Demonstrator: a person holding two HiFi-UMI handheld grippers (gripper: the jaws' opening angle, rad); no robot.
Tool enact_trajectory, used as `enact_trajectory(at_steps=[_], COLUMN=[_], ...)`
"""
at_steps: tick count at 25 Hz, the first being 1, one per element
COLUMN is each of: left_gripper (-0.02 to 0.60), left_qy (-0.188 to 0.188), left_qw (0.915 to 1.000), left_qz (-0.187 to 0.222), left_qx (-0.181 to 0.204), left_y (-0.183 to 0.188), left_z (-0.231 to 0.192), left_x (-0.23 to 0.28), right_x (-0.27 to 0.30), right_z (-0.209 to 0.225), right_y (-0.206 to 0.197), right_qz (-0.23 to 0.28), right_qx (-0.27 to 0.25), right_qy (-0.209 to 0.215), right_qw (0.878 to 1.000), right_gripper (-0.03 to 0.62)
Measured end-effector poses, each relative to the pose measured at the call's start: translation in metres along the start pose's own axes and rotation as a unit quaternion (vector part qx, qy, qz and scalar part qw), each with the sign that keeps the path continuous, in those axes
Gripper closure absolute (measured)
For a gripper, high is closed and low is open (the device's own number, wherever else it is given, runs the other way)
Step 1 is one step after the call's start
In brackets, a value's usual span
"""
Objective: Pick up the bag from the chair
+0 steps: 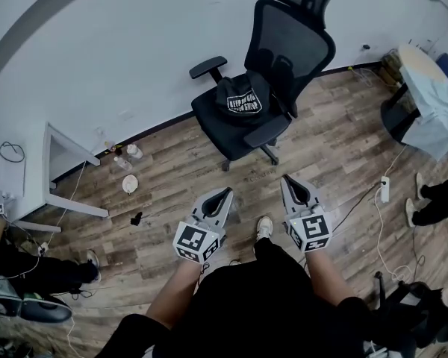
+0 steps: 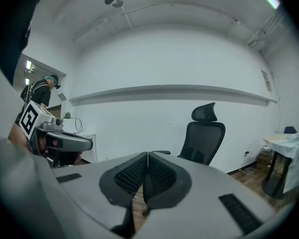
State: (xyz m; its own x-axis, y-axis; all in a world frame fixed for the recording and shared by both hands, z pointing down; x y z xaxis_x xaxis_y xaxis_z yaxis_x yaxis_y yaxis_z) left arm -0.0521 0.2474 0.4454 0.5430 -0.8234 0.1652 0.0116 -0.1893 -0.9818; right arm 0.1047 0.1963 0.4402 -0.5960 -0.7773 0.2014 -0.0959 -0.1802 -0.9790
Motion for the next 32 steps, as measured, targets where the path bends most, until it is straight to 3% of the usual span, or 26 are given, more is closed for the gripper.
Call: enact_trajectory(at_steps=[9, 14, 21, 32], left_gripper=[0.558, 0.558, 0.558, 0.558], left_qy=[0.019, 0.023, 0.042, 0.074], left_qw=[0.9997, 0.9987, 0.9978, 0.9971], left_qz=[-0.018, -0.033, -0.035, -0.015], left_qx=[0.000, 0.031, 0.037, 0.013], left_y=[0.013, 0.021, 0.034, 0.043], left_z=[-0.021, -0.027, -0.045, -0.084], left_x=[0.067, 0.108, 0.157, 0.185], right_x=[0.042, 0.063, 0.089, 0.143], right_z=[0.066, 0.099, 0.145, 0.154], right_y=[0.008, 0.013, 0.012, 0.022], right_qz=[-0.002, 0.001, 0.006, -0.001], right_qx=[0.009, 0.012, 0.037, 0.033], right_qy=[0.009, 0.015, 0.013, 0.047], right_qw=[1.000, 1.000, 0.999, 0.998], right_gripper=[0.574, 0.572, 0.574, 0.574])
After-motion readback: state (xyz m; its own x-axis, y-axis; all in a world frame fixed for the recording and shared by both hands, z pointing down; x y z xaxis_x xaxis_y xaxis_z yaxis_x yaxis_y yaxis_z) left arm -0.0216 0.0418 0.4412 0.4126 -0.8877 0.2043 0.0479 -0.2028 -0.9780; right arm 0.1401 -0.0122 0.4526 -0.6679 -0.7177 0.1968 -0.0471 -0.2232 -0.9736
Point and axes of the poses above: the fingertips, and each gripper's own axes: x forward along the fingers, z to its right, y out of its top, the point moved 2 cm from there along -x, backward along the fingers, and after that the axes turned 3 degrees about x, right-handed, at the moved point
